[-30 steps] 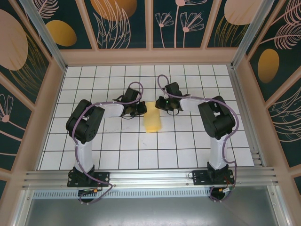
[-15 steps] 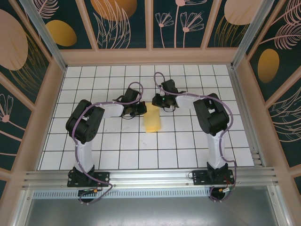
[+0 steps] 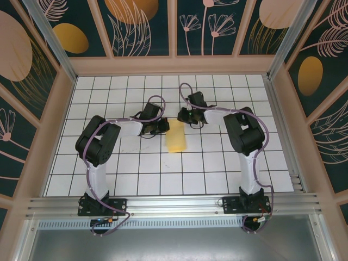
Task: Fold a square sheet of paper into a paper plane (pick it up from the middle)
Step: Fold the square sheet of paper in half at the center of the table.
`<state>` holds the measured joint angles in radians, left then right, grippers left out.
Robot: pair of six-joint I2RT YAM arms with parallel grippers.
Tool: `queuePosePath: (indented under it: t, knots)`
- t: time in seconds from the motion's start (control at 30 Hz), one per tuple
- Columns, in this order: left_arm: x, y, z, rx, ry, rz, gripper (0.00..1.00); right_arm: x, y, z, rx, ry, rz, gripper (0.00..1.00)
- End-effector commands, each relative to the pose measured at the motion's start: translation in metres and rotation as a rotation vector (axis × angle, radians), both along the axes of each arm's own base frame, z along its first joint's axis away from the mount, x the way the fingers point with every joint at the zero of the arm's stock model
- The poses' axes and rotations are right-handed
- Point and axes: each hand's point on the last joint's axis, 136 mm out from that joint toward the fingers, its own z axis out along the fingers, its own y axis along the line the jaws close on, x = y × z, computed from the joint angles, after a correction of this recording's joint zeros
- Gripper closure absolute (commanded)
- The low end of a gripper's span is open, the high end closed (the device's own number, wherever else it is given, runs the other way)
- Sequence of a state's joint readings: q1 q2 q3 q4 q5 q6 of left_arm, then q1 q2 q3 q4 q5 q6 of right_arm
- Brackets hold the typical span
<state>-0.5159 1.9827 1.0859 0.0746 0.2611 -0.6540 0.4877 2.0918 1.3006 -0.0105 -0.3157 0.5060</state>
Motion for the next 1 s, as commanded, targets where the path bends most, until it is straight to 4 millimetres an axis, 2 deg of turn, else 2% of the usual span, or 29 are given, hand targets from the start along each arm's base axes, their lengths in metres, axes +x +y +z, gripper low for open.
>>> queuePosePath:
  t: [0.0,0.13,0.23,0.43,0.7,0.97]
  knots:
    - [-0.044,0.056,-0.069,0.25,0.202,0.053,0.96,-0.011,0.004,0.04,0.063,-0.065,0.047,0.86]
    - [-0.039,0.053,-0.068,0.242,0.194,0.052,0.96,-0.047,0.013,0.036,0.084,-0.01,0.126,0.86]
    - [-0.036,0.052,-0.067,0.24,0.19,0.052,0.96,-0.062,0.011,0.026,0.08,0.033,0.135,0.86]
    - [-0.034,0.051,-0.065,0.236,0.187,0.055,0.96,-0.081,0.007,0.01,0.08,0.091,0.16,0.86]
    - [-0.033,0.051,-0.065,0.237,0.184,0.059,0.96,-0.096,0.002,-0.003,0.088,0.127,0.176,0.86]
    - [-0.034,0.052,-0.065,0.241,0.187,0.066,0.96,-0.111,-0.005,-0.002,0.086,0.139,0.198,0.86]
